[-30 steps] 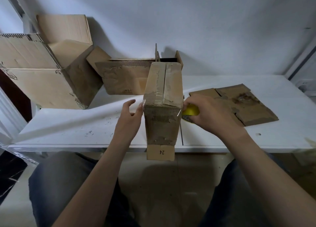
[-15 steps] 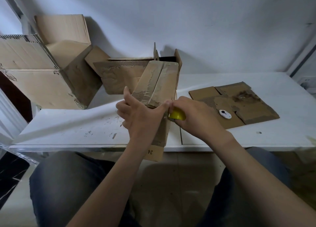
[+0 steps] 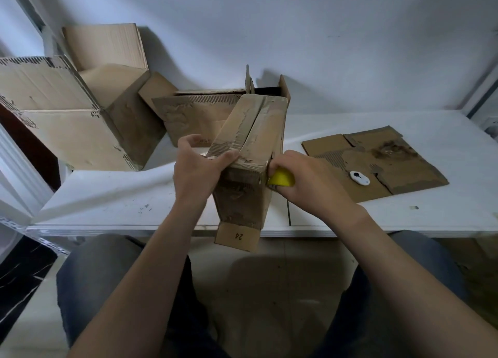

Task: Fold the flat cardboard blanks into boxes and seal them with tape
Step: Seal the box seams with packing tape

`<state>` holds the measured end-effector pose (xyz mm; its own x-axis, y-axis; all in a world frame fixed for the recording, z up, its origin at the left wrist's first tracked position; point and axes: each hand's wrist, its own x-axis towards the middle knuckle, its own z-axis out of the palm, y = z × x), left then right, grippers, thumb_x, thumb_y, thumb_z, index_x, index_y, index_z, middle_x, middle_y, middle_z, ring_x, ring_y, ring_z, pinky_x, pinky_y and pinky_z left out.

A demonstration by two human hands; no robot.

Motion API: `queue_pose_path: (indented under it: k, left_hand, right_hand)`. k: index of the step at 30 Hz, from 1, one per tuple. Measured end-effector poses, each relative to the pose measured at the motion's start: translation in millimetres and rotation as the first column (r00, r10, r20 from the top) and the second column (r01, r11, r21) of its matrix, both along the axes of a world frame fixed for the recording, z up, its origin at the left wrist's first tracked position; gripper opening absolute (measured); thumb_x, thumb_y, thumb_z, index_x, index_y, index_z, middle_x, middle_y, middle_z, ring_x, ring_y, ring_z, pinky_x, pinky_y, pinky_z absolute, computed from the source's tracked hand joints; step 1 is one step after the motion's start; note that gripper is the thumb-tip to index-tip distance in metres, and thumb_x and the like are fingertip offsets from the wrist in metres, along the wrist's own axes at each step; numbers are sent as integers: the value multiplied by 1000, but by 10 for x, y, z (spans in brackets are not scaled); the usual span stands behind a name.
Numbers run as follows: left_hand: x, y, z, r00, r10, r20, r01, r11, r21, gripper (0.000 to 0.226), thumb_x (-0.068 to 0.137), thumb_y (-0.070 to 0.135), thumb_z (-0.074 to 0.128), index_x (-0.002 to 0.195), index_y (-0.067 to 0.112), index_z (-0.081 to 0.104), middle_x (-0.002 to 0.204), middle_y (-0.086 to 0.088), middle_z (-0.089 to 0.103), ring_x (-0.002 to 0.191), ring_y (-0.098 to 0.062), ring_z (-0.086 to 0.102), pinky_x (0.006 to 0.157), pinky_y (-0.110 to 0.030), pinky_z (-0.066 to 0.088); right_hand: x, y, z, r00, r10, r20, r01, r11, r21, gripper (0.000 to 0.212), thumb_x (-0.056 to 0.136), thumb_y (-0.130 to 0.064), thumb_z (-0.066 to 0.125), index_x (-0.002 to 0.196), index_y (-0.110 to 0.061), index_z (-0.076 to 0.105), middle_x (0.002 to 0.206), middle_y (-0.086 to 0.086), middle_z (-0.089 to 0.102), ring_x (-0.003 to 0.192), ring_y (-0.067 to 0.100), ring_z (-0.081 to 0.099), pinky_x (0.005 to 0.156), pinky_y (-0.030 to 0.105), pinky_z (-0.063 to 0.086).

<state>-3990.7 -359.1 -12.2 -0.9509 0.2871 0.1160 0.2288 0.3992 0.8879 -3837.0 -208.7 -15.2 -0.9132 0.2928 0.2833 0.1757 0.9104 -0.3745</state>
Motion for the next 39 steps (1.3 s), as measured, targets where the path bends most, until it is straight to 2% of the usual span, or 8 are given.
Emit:
queue_pose_path:
  k: [7, 16, 19, 23, 27, 30, 35, 39]
  left_hand:
    - [-211, -131, 104, 976, -108, 189, 93, 992, 87, 57, 76, 37, 85, 126, 16, 65, 99, -5, 66, 86, -17, 72, 61, -22, 59]
    - [-154, -191, -33, 992, 17, -127, -10, 999, 54, 32, 91, 40, 73, 116, 21, 76, 80, 13, 71, 71, -3, 70, 73, -33, 64]
    - [-11, -184, -67, 981, 16, -193, -17, 1000, -6, 48, 93, 57, 60, 122, 21, 72, 93, 13, 71, 84, -7, 69, 81, -42, 62]
    - [177, -114, -42, 977, -87, -194, 56, 986, -159, 97, 66, 85, 56, 139, 21, 54, 122, 0, 67, 104, -18, 65, 86, -31, 52]
    - [229, -55, -88, 964, -145, -223, 111, 981, -160, 107, 55, 81, 67, 142, 20, 49, 133, -5, 63, 113, -22, 64, 89, -31, 50]
    - [200, -87, -101, 970, -137, -199, 118, 988, -102, 98, 60, 70, 76, 141, 20, 54, 125, -4, 70, 106, -20, 68, 91, -32, 54]
    - [37, -237, -189, 978, -144, -149, 147, 989, 7, 72, 73, 43, 85, 136, 20, 62, 90, 13, 73, 80, 5, 68, 74, -3, 48]
    - [5, -352, -318, 991, -127, -28, 130, 975, 182, 33, 83, 27, 81, 114, 22, 71, 90, 17, 75, 86, 0, 72, 80, -22, 58]
  right_hand:
    - [-13, 12, -20, 1000, 5, -1, -5, 1000, -3, 25, 86, -25, 78, 101, -35, 60, 100, -21, 48, 85, 1, 41, 63, 3, 28]
    - [-31, 17, -34, 1000, -18, 20, 18, 1000, -7, 25, 86, -24, 77, 101, -33, 60, 100, -20, 48, 88, 4, 42, 64, 5, 27]
    - [-6, 70, -22, 998, 42, 47, -40, 999, -30, 28, 84, -33, 80, 102, -32, 58, 103, -19, 51, 95, 8, 47, 73, 11, 34]
    - [33, 90, 5, 999, 39, 26, -35, 989, -146, 52, 77, -82, 55, 90, -31, 58, 92, -17, 55, 89, 4, 49, 72, 24, 40]
    - [-37, -10, 8, 988, -134, -70, 126, 986, -112, 60, 79, -85, 42, 70, -27, 52, 73, -13, 55, 75, 4, 50, 63, 26, 33]
    - [-73, -54, -21, 981, -189, -45, 187, 981, -45, 53, 77, -79, 58, 73, -27, 51, 76, -15, 56, 74, 4, 50, 56, 22, 29]
    - [-88, 15, -28, 990, -134, -44, 130, 988, -87, 43, 80, -67, 68, 75, -27, 53, 78, -13, 57, 75, 5, 52, 60, 25, 34]
    - [-93, 66, -65, 996, -89, -18, 87, 990, -109, 33, 84, -60, 68, 77, -31, 54, 82, -15, 57, 78, 5, 53, 64, 27, 40]
